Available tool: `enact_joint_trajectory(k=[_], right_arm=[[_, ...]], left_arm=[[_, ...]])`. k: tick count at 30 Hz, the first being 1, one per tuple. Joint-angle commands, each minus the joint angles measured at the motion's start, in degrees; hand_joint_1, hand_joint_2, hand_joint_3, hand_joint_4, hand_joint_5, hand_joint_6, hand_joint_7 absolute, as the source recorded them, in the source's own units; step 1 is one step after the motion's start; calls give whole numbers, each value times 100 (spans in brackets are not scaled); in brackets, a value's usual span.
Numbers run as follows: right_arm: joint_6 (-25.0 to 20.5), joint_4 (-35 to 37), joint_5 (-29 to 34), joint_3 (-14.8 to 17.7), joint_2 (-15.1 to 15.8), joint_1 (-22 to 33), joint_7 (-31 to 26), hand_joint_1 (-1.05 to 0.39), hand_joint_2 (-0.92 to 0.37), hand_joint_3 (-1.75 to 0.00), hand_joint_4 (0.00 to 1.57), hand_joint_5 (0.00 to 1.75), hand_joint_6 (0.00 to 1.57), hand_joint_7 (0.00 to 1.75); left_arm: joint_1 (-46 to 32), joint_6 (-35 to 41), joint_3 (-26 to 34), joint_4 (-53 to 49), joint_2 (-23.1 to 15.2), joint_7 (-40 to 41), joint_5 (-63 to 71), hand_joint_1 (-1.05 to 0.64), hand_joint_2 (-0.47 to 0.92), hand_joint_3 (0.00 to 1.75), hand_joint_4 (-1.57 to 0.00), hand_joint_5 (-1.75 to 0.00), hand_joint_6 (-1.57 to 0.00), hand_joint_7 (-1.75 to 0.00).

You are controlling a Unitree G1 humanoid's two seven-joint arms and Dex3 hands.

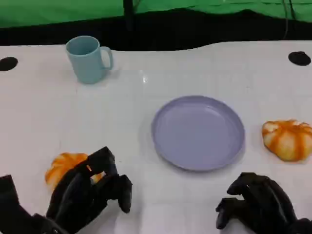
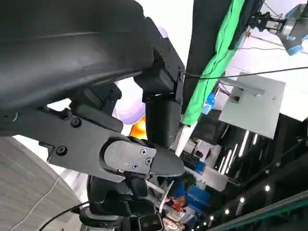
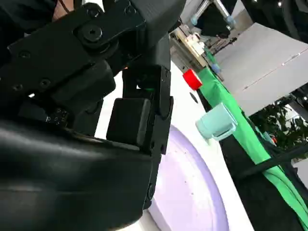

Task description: Grasp the bread from the table and place it into the plate.

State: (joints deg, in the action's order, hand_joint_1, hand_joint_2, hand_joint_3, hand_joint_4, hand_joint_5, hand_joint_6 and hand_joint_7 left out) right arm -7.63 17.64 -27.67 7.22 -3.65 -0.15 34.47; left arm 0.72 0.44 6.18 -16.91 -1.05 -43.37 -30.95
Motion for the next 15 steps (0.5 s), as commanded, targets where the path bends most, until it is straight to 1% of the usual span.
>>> enact_joint_trajectory(k=[1,15], right_arm=[[-13,-58,-54,48,43,23,-9,-102,-73,0,157,73,157,36],[-11,-30,-33,46,46,10,-26,-103,-74,0,157,73,157,35]], left_arm=[[6,-29,13,24,-80,-40,71,-63,92,18,-89,-175,-63,-175],[50,-53,48,-34,-64,-44,58,-65,92,17,-90,-175,-63,-175]])
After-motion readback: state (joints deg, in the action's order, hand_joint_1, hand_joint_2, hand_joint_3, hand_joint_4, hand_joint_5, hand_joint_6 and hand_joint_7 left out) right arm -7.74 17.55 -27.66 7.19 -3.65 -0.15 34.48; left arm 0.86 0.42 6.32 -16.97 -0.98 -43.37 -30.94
